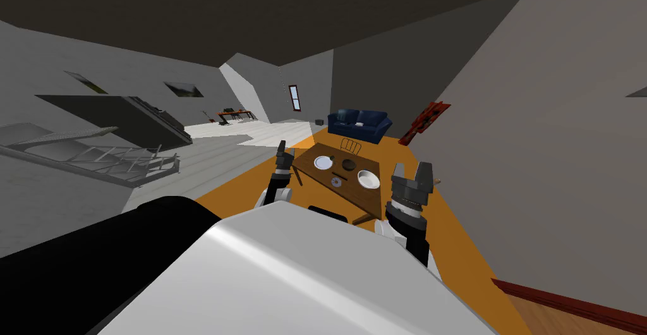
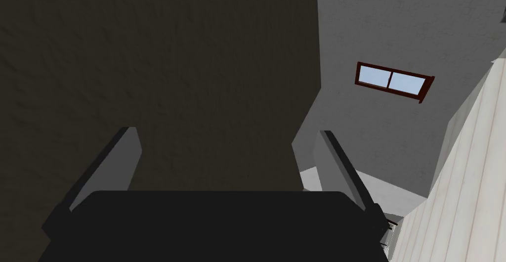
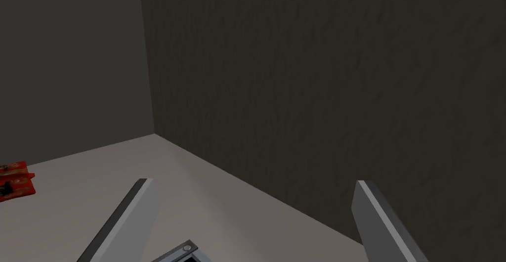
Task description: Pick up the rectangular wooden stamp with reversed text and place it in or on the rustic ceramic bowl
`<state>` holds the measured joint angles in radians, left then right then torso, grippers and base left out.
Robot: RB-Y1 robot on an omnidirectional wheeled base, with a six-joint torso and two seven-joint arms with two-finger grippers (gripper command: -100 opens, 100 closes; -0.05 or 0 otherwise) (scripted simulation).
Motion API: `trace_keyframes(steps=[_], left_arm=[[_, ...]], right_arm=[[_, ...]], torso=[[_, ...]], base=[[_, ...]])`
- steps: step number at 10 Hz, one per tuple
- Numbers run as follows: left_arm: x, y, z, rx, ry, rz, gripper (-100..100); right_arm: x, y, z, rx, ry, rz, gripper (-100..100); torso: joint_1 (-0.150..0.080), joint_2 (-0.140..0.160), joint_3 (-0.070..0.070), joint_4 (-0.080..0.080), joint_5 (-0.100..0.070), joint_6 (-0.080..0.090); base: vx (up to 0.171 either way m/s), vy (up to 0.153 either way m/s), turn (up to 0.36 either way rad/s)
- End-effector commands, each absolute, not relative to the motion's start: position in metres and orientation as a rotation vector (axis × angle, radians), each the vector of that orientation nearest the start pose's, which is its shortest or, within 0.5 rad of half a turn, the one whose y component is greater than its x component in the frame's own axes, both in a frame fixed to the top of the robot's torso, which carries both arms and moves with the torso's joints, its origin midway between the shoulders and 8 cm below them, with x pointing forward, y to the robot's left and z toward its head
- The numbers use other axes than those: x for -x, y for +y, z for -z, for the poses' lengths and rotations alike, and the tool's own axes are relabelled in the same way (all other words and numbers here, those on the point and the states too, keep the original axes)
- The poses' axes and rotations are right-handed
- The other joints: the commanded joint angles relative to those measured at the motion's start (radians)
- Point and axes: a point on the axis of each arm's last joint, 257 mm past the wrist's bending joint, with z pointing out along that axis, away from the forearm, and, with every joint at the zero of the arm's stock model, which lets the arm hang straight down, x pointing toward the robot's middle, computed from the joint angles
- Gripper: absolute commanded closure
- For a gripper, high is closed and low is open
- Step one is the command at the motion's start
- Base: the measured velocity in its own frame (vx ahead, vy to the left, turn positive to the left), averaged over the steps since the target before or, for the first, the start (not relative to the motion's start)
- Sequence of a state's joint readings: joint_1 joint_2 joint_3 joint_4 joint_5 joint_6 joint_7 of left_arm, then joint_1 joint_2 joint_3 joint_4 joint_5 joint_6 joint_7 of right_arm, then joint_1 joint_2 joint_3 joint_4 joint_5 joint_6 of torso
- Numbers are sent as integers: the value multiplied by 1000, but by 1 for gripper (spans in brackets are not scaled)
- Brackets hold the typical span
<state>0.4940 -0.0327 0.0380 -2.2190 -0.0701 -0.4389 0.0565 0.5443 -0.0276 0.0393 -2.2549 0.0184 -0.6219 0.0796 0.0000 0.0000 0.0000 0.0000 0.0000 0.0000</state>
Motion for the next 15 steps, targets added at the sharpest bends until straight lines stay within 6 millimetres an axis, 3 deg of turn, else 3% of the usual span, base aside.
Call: trace_keyframes(steps=[1,4,8,9,11,12,13,15], left_arm=[[-364,293,14,754,685,1245,0],[-364,293,13,754,685,1245,0],[-364,293,13,754,685,1246,0],[-364,293,13,754,685,1246,0],[-364,293,13,754,685,1245,0],[-364,293,13,754,685,1245,0],[-364,293,14,754,685,1245,0],[-364,293,13,754,685,1245,0]], right_arm=[[-331,-247,-7,-539,685,-1273,-100],[-338,-215,28,-513,814,-1297,-100],[-336,-161,108,-457,1075,-1314,-100],[-337,-161,115,-466,1088,-1311,-100],[-325,-134,162,-418,1239,-1313,-100],[-325,-136,174,-432,1261,-1305,-100],[-316,-123,194,-396,1332,-1306,-100],[-315,-125,206,-410,1355,-1298,-100]], torso=[[0,0,0,0,0,0],[13,5,3,1,3,0],[19,5,3,1,4,-1],[21,4,2,1,5,0],[10,3,2,1,2,0],[11,1,1,0,3,-1],[9,1,1,0,2,0],[8,2,1,1,2,0]], base=[[-36,100,43],[-83,211,55],[-73,267,134],[-31,179,28],[-7,158,193],[16,135,51],[-4,171,125],[-2,89,28]])
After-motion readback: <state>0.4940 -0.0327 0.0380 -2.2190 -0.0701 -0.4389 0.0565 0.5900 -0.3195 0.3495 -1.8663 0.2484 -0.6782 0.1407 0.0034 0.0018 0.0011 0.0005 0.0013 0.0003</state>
